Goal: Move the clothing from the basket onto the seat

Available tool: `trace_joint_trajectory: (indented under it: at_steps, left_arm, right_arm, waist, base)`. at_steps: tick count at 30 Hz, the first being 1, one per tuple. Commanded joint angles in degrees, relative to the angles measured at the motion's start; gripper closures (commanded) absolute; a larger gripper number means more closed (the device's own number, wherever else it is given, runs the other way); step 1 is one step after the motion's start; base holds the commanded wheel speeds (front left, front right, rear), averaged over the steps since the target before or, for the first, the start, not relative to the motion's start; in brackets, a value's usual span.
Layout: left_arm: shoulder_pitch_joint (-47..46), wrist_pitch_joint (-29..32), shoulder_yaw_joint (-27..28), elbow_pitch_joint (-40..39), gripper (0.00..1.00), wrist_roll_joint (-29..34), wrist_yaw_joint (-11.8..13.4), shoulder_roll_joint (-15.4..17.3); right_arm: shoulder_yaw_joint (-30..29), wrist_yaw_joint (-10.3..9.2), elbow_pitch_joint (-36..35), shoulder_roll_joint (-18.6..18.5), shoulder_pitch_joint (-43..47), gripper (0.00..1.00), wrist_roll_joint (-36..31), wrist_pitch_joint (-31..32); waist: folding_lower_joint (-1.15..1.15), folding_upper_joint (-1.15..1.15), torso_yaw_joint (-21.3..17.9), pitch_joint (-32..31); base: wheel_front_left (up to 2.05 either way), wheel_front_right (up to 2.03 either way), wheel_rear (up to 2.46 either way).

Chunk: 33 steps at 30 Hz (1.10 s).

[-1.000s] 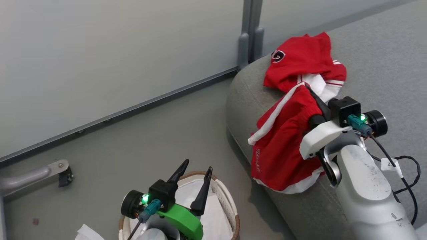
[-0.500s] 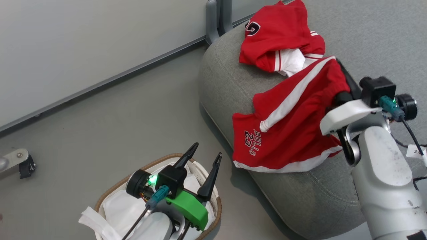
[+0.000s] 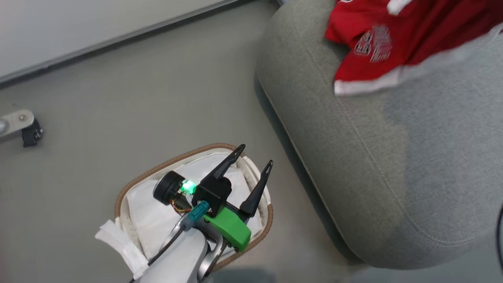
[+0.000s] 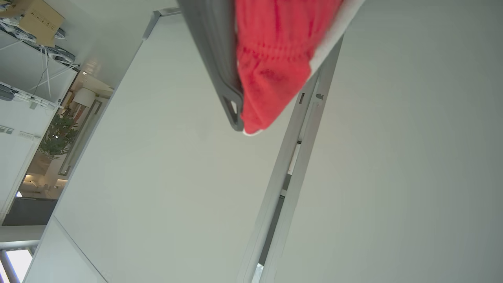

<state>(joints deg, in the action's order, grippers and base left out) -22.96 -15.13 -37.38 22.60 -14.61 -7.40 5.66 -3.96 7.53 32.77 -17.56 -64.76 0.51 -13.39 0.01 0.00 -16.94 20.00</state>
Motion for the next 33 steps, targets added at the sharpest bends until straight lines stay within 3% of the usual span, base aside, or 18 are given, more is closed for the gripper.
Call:
trace_joint_trajectory:
  at_steps: [1,6,10,21,22,23,24,26,33]
  left_arm:
    - [-1.79,-0.02,-0.33,-0.13,0.0,0.01,-0.16,0.57]
    - [-3.86,-0.02,-0.55,-0.69,0.0,0.2,-0.16,1.04]
    - [-4.88,-0.02,-1.17,-0.94,0.0,0.15,-0.16,1.52]
    - [-4.91,-0.02,0.29,-1.82,0.0,-0.33,-0.16,3.5]
    - [-4.88,-0.01,0.26,-1.83,0.0,-0.27,-0.16,3.65]
    - [-4.86,-0.02,0.1,-1.84,0.0,-0.14,-0.16,3.8]
    - [-4.89,-0.02,-0.01,-1.81,0.0,-0.08,-0.16,3.85]
    - [-5.02,-0.02,-0.19,-1.9,0.0,-0.11,-0.16,3.96]
    - [-4.1,-0.02,-0.14,-2.07,0.0,-0.81,-0.17,4.0]
  right_arm:
    - [-0.75,-0.08,0.96,-1.9,-2.49,1.0,0.55,0.37]
    - [-2.79,-0.08,4.99,-5.6,-6.89,1.0,-0.12,0.1]
    - [-4.89,-0.08,9.14,-7.7,-5.03,1.0,-0.83,-0.54]
    - [-11.46,-0.08,17.39,-7.08,6.67,1.0,-2.38,-1.84]
    - [-11.98,-0.08,16.92,-6.63,7.5,0.96,-2.59,-1.84]
    - [-12.61,-0.08,16.5,-6.15,8.76,0.72,-2.84,-1.84]
    - [-13.1,-0.08,16.04,-5.58,9.73,0.57,-3.15,-1.85]
    - [-13.95,-0.08,14.81,-4.14,11.55,0.0,-3.81,-1.86]
    - [-15.11,-0.08,10.1,-0.49,18.68,0.0,-5.46,-1.87]
  waist:
    - [-0.01,0.0,4.88,5.36]
    - [-0.01,0.0,7.05,8.62]
    - [-0.01,0.0,8.44,10.5]
    - [-0.01,0.0,7.34,13.36]
    - [-0.01,0.0,7.03,13.44]
    - [-0.01,0.0,6.64,13.49]
    - [-0.01,0.0,6.39,13.47]
    - [-0.01,0.0,5.85,13.28]
    - [-0.01,0.0,4.08,10.67]
  base:
    - [0.0,0.0,0.0]
    - [0.0,0.0,0.0]
    - [0.0,0.0,0.0]
    - [0.0,0.0,0.0]
    - [0.0,0.0,0.0]
    - [0.0,0.0,0.0]
    - [0.0,0.0,0.0]
    - [0.0,0.0,0.0]
    - [0.0,0.0,0.0]
